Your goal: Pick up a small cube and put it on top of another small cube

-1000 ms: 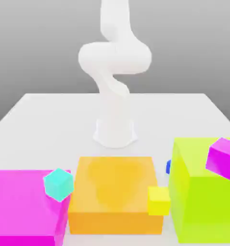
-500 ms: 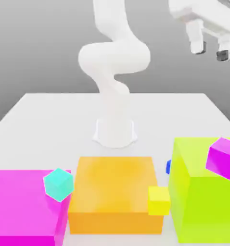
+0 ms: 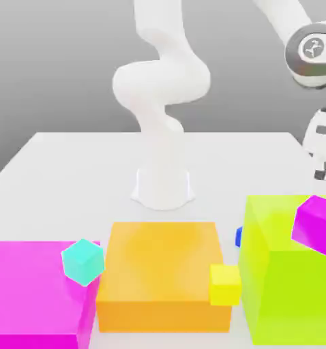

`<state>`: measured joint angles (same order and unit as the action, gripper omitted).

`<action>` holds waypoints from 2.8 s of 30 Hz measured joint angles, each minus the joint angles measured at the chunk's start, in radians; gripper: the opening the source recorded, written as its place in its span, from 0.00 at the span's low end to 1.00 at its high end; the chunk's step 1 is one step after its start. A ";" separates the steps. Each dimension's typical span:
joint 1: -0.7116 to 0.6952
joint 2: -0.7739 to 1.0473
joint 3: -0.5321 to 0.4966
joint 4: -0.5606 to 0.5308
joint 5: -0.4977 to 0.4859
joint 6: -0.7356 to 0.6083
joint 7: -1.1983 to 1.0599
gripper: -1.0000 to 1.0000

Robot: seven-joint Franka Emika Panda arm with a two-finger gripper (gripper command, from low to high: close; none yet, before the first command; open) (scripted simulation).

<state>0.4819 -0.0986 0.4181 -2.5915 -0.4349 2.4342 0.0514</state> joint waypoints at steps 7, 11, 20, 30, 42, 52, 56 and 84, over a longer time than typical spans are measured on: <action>0.010 0.029 -0.026 -0.176 0.127 0.184 -0.299 0.50; 0.021 0.019 -0.073 -0.283 0.268 0.307 -0.494 0.50; 0.087 0.061 -0.205 -0.421 0.541 0.542 -0.823 0.50; 0.199 0.276 -0.340 -0.382 0.481 0.723 -0.790 0.50; 0.249 0.331 -0.382 -0.377 0.490 0.768 -0.790 0.00; 0.166 0.126 -0.288 -0.407 0.544 0.595 -0.834 0.00; 0.166 0.038 -0.287 -0.429 0.520 0.526 -0.807 0.00; -0.008 0.000 -0.389 0.418 0.419 -0.349 -0.515 0.00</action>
<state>0.4742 -0.0982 0.0295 -2.1736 -0.0162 2.0851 -0.4634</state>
